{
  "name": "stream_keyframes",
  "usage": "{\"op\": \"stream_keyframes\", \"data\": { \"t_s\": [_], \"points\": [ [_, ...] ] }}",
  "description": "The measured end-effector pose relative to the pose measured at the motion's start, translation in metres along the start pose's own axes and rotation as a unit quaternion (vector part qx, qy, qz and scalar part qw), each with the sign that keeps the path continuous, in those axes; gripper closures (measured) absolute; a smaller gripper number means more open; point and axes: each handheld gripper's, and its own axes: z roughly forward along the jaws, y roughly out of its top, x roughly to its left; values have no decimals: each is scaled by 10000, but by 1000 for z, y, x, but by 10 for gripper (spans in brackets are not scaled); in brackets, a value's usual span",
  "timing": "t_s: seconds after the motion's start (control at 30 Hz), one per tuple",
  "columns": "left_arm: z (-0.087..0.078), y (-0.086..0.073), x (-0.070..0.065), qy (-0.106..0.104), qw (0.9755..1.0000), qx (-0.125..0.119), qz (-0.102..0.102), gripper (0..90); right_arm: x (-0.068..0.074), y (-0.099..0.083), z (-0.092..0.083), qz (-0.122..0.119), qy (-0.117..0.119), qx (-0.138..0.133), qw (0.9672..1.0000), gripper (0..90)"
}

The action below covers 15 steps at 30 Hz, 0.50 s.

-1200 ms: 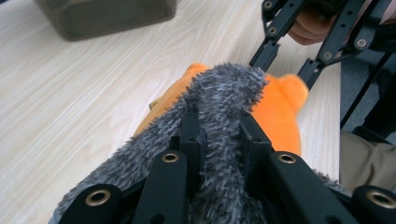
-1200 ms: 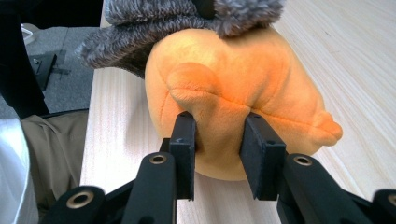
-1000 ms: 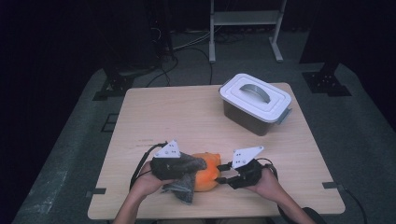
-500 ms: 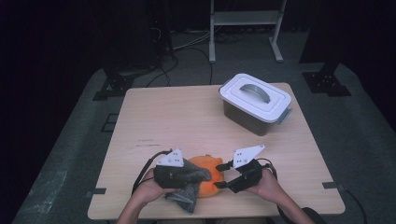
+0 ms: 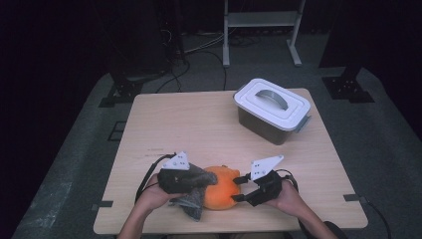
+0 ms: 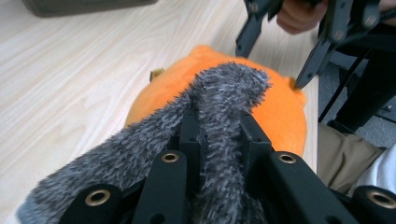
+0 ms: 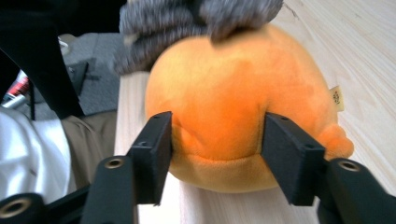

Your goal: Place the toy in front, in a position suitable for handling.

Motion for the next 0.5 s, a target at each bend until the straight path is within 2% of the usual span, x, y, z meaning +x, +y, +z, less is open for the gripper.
{"op": "stream_keyframes", "data": {
  "t_s": [0.1, 0.2, 0.3, 0.4, 0.5],
  "points": [
    [0, -3, -3, -145, 9999, -57, 16, 753, -2, 4, -3, 91, -143, -217, 9996, 333],
    [2, -2, -7, -283, 9996, -35, 88, 752, -3, 8, -1, 125, -386, -183, 9990, 285],
    [3, -1, -10, -338, 9993, 40, 148, 750, -2, 7, 8, 84, -374, -3, 9993, 276],
    [0, -1, -8, -327, 9993, 86, 129, 751, 2, 4, 11, -39, -394, 10, 9992, 314],
    [-1, -4, -8, -339, 9993, 118, 127, 752, 4, 2, 11, -133, -319, 18, 9994, 338]
  ]
}}
